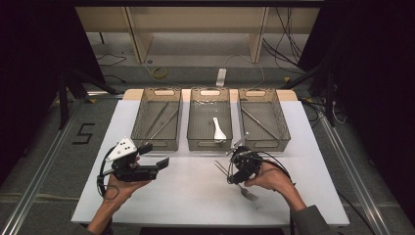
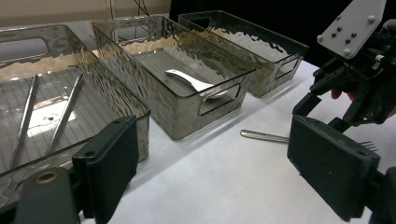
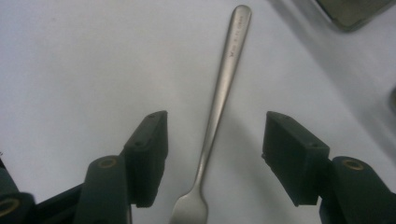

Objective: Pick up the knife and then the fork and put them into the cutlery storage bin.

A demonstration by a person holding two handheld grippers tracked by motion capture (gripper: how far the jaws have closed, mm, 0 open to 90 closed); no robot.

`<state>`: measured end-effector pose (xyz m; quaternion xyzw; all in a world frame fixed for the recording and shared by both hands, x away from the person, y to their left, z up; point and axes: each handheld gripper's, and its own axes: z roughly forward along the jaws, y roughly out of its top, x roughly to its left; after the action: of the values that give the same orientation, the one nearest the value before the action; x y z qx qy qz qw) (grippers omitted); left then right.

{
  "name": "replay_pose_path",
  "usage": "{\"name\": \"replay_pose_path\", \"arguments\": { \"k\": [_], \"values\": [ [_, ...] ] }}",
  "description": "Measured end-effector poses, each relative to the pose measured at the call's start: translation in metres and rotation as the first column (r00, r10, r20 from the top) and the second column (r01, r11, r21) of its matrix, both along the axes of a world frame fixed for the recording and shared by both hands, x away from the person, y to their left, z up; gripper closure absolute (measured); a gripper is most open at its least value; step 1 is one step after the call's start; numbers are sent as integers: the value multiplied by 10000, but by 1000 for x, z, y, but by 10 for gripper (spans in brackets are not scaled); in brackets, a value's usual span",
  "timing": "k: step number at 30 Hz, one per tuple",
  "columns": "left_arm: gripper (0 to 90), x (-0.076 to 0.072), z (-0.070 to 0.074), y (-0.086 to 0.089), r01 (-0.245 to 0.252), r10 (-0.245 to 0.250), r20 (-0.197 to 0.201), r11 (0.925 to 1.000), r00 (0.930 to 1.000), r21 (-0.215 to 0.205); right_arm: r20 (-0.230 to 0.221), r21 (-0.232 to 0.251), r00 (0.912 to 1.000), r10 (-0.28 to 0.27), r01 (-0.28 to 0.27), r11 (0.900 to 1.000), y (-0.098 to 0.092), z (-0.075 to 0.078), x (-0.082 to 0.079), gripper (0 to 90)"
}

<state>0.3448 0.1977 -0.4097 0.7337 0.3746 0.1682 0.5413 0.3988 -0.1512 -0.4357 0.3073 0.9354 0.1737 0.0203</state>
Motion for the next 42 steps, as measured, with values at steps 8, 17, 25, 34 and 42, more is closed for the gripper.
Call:
{"name": "replay_pose_path", "arguments": {
  "k": [8,17,25,34,42],
  "values": [
    [163,0,0,0,-2,2,-9,10000,10000,20,-90,-412,9998,152,-156,9990,2,-7,-1,517],
    [163,0,0,1,-20,20,-15,10000,10000,19,-193,-788,9994,275,-289,9965,4,-15,-1,617],
    [163,0,0,0,-7,7,-17,10000,10000,22,-289,-948,9988,398,-424,9946,5,-20,-1,661],
    [163,0,0,-1,9,-8,-30,10000,10000,67,-291,-1033,9989,364,-392,9939,5,-21,-1,710],
    [163,0,-1,-1,39,-38,-24,9999,10000,118,-177,-1150,9985,517,-534,9919,6,-21,-1,743]
  ]
}}
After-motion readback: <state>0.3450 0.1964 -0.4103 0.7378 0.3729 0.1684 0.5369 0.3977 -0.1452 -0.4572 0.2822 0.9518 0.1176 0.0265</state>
